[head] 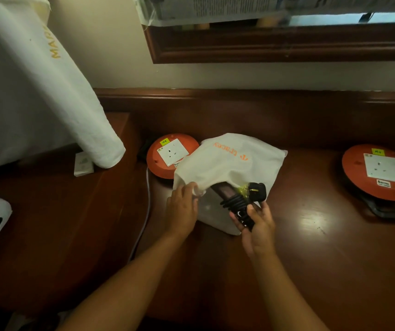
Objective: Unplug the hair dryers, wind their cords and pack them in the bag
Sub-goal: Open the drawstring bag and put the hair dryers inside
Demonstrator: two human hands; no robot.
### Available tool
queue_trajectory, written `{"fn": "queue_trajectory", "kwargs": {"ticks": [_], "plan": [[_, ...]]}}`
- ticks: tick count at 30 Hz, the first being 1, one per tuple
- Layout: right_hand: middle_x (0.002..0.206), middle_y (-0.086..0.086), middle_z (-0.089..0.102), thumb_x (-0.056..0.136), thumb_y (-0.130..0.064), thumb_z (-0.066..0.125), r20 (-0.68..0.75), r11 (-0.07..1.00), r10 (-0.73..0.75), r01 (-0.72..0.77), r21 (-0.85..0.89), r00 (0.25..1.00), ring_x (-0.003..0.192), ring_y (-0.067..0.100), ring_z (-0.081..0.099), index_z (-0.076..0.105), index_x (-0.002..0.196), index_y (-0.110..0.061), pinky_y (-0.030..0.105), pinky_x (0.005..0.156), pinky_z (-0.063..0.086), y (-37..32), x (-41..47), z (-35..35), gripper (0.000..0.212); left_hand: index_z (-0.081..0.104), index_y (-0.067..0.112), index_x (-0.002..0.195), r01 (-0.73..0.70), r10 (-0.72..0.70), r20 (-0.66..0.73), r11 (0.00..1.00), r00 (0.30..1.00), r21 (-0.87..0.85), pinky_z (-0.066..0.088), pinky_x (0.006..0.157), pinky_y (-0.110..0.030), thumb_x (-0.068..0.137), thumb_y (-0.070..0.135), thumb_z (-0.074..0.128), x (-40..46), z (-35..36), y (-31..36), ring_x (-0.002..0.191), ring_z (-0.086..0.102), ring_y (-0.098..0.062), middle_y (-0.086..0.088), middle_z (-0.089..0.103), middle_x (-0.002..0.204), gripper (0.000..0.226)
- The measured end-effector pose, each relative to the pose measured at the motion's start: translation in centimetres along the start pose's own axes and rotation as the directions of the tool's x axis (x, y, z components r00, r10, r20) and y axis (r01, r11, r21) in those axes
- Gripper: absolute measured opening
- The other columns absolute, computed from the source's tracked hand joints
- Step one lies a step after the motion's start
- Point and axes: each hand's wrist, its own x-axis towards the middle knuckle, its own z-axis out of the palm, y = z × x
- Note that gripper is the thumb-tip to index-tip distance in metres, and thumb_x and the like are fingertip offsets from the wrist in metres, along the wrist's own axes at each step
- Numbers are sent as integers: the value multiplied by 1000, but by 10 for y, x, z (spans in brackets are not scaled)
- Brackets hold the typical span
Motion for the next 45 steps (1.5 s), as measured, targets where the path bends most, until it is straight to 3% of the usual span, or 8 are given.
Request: {"fn": "queue_trajectory", "kwargs": {"ticks": [5, 14, 18, 27, 32, 37, 40, 45], "plan": [[135, 19, 51, 95, 4, 44, -35, 998, 57, -56, 32, 998, 106, 31, 61, 46, 138, -13, 43, 75, 59, 17, 8, 12, 46, 62, 7, 95, -19, 2, -69, 969, 998, -247, 36, 63, -16, 90, 2, 53, 8, -10, 4, 84, 57, -22, -8, 59, 98, 11], [130, 19, 53, 95, 4, 42, -143, 999, -24, 20, -29, 989, 107, 34, 60, 47, 137, -12, 41, 69, 59, 7, 19, -6, 46, 24, 21, 143, 129, -163, 103, 952, 981, 278, 38, 102, -37, 86, 48, 63, 10, 16, -10, 130, 36, -29, -15, 25, 147, 75], [124, 15, 52, 95, 5, 40, -189, 998, -54, 52, -20, 980, 118, 41, 53, 49, 136, -13, 48, 79, 54, 2, 15, -20, 45, 49, 11, 121, 155, -152, 106, 987, 983, -29, 49, 84, -40, 94, 14, 52, 28, 25, -3, 108, 56, -30, -15, 55, 120, 28], [113, 3, 53, 98, -7, 47, -246, 982, -138, 99, -163, 959, 112, 29, 56, 34, 142, -18, 43, 91, 51, 49, -7, 9, 47, 53, 8, 120, 220, -183, 127, 884, 975, -411, 45, 78, -24, 99, 9, 43, 23, 14, 4, 98, 57, -16, -1, 58, 104, 23], [139, 15, 47, 98, -23, 49, -113, 747, -253, 120, -653, 961, 129, 29, 46, 22, 149, -13, 32, 99, 38, 63, 5, -21, 58, 53, 8, 121, 239, -184, 163, 860, 969, -451, 49, 83, -30, 99, 6, 40, 25, 5, -5, 100, 58, -23, -11, 60, 111, 26], [160, 11, 11, 97, -46, 40, 49, 69, -325, 75, -995, 944, 148, 23, -12, 17, 151, -13, 49, 113, -16, 38, 18, -44, 67, 56, 18, 117, 247, -217, 118, 816, 969, -523, 55, 79, -37, 96, 5, 42, 23, 4, -11, 94, 61, -25, -14, 63, 108, 29], [161, 1, 10, 96, -53, 35, 169, -153, -282, 129, -980, 944, 146, 27, -19, 18, 151, -20, 54, 110, -17, 23, 30, -57, 66, 53, 21, 115, 240, -197, 137, 823, 971, -516, 53, 69, -35, 93, 6, 44, 17, 5, -6, 86, 61, -26, -17, 62, 101, 28], [132, 13, 48, 93, -7, 46, 242, 112, -211, 269, -956, 947, 126, 34, 42, 49, 131, -10, 41, 100, 39, 11, 39, -56, 38, 54, 24, 121, -219, 232, -91, 966, 968, 138, 40, 91, -43, 81, 31, 58, -10, 25, 3, 113, 42, -26, -11, 48, 123, 40]]}}
